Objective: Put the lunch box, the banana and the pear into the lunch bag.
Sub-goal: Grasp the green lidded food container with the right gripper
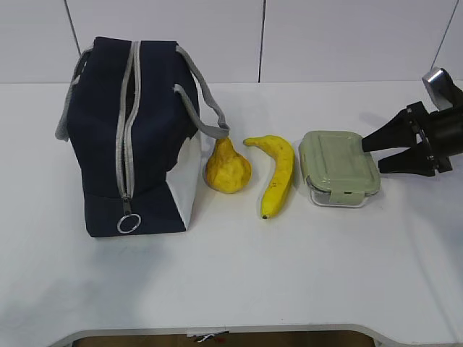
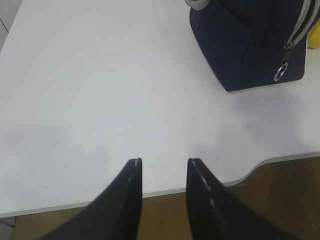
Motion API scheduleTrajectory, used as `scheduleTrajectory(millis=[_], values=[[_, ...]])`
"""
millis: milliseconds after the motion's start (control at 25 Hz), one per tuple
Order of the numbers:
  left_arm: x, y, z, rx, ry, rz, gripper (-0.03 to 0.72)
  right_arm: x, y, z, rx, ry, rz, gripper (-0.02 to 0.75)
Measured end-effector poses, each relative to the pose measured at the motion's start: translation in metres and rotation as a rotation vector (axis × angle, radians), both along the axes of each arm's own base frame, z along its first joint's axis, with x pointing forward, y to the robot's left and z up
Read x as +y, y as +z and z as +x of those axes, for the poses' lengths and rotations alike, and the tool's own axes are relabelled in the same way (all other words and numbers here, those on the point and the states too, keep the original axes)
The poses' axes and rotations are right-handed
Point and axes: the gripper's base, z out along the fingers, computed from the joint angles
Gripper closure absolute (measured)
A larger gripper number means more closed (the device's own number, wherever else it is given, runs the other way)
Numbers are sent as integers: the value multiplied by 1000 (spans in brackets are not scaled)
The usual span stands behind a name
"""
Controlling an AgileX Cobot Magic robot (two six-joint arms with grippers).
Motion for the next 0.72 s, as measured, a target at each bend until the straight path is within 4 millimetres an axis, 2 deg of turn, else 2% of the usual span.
scheduleTrajectory(millis=[320, 720], values=[[0, 0, 0, 0, -1, -1, 449, 0, -21, 3, 40, -10, 29, 155], [0, 0, 0, 0, -1, -1, 449, 10, -20, 9, 3, -19, 65, 157]])
